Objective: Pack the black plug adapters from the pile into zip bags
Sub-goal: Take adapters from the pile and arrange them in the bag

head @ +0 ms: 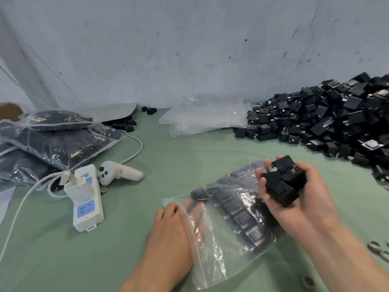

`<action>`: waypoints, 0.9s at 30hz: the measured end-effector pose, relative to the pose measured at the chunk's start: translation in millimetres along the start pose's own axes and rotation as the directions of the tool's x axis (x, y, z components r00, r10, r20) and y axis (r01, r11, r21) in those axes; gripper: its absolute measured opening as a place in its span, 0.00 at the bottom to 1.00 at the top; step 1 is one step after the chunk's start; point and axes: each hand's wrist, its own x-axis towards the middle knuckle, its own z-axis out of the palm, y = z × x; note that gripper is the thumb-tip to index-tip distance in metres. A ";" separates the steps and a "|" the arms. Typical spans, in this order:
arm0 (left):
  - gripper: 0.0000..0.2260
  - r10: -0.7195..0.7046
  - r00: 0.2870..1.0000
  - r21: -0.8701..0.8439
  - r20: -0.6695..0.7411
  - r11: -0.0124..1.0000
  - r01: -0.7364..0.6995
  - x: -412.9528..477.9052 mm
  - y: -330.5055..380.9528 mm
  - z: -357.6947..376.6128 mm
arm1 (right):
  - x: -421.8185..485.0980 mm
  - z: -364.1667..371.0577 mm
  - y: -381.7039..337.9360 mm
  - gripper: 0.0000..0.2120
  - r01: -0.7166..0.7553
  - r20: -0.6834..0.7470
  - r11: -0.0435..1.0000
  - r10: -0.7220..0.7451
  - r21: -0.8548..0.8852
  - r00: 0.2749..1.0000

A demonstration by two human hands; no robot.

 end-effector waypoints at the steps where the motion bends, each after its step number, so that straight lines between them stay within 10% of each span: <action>1: 0.35 0.001 1.000 -0.004 -0.012 1.000 -0.001 1.5 0.0 0.2 | 1.4 0.8 -0.2 0.11 0.000 0.001 1.000 0.000 -0.003 1.000; 9: 0.20 0.003 0.998 -0.101 -0.070 0.995 -0.010 4.5 -0.6 -11.1 | 8.2 10.0 4.6 0.12 -0.036 0.004 0.999 0.037 -0.038 0.999; 14: 0.28 0.002 0.989 -0.265 -0.148 0.964 -0.041 -8.5 -19.1 -1.3 | 1.2 9.9 12.1 0.12 -0.064 0.017 0.992 0.067 -0.109 0.998; 27: 0.09 -0.474 0.749 -0.787 -0.464 0.608 -0.102 -27.6 -17.9 -19.0 | -28.6 23.5 38.8 0.14 -0.063 0.134 0.923 0.122 -0.380 0.983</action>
